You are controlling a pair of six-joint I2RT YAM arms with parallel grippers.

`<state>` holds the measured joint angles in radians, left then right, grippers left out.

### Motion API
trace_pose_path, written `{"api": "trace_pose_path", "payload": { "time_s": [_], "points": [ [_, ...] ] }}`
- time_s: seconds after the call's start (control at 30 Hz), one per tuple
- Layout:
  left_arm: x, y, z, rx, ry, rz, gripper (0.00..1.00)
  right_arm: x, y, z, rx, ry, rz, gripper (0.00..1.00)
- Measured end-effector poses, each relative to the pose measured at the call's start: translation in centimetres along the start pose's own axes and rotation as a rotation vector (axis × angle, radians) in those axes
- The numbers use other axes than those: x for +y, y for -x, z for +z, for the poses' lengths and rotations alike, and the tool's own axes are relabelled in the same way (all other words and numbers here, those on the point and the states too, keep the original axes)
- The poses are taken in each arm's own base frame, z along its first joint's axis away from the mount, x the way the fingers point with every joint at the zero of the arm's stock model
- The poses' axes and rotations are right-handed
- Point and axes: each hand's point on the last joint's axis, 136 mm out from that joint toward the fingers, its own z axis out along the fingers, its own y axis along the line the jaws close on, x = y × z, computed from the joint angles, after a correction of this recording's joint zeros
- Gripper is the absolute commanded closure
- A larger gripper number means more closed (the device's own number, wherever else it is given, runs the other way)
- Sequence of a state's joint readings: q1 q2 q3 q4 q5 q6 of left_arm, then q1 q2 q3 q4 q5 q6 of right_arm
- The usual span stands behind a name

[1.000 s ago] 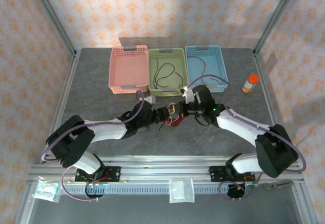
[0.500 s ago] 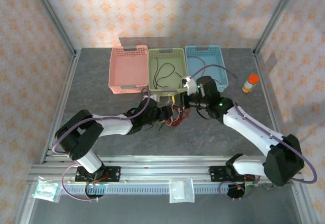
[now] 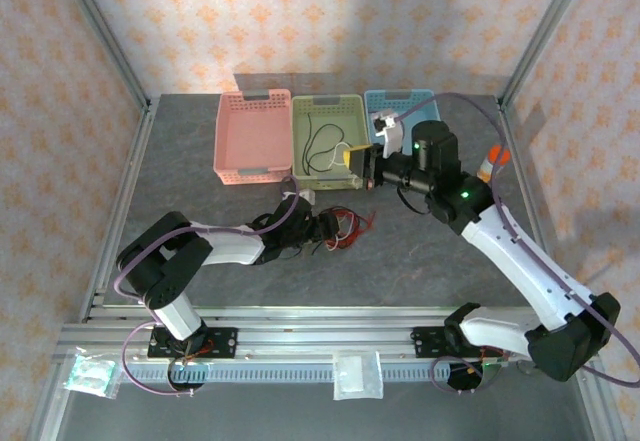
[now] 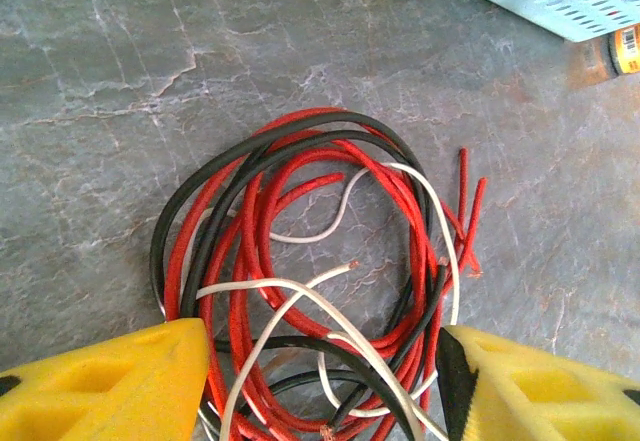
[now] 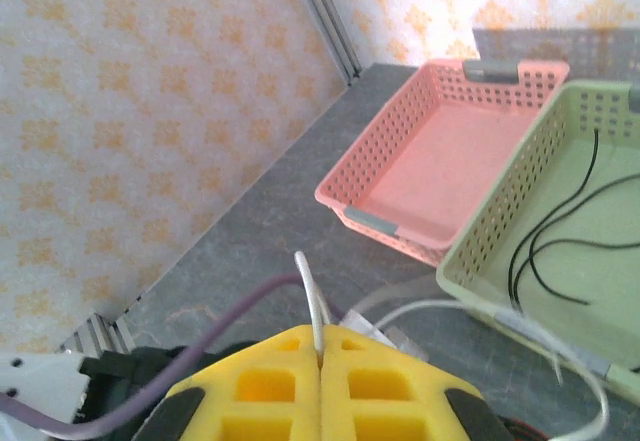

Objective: Untangle the cables

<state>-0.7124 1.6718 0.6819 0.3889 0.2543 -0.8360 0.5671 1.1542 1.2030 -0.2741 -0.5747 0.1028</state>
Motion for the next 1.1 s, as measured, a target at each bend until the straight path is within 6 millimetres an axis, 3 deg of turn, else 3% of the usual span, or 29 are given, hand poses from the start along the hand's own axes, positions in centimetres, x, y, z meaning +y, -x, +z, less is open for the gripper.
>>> {"api": "trace_pose_path", "payload": {
  "time_s": [0.27, 0.37, 0.47, 0.53, 0.87, 0.97, 1.1],
  "points": [
    [0.5, -0.2, -0.1, 0.000, 0.015, -0.001, 0.38, 2.5, 4.8, -2.4, -0.087, 0.022, -0.072, 1.00],
    [1.0, -0.2, -1.0, -0.019, 0.031, 0.000, 0.38, 2.6, 5.1, -2.8, -0.093, 0.009, -0.092, 1.00],
    [1.1, 0.6, -3.4, -0.070, 0.035, 0.007, 0.39, 2.1, 4.8, -2.8, -0.083, -0.015, -0.104, 1.00],
    [0.4, 2.1, -5.2, -0.123, 0.018, 0.018, 0.38, 1.9, 4.7, -2.8, -0.077, -0.029, -0.109, 1.00],
    [-4.0, 13.7, -17.7, -0.450, -0.065, 0.154, 0.34, 0.5, 2.9, -1.6, 0.000, -0.064, -0.152, 1.00],
    [-6.4, 15.9, -20.1, -0.460, -0.107, 0.245, 0.36, -0.1, 1.6, -0.4, 0.058, -0.061, -0.147, 1.00],
    [-9.7, 16.4, -21.8, -0.421, -0.188, 0.375, 0.38, -0.8, -0.3, 1.1, 0.137, -0.045, -0.134, 1.00]
  ]
}}
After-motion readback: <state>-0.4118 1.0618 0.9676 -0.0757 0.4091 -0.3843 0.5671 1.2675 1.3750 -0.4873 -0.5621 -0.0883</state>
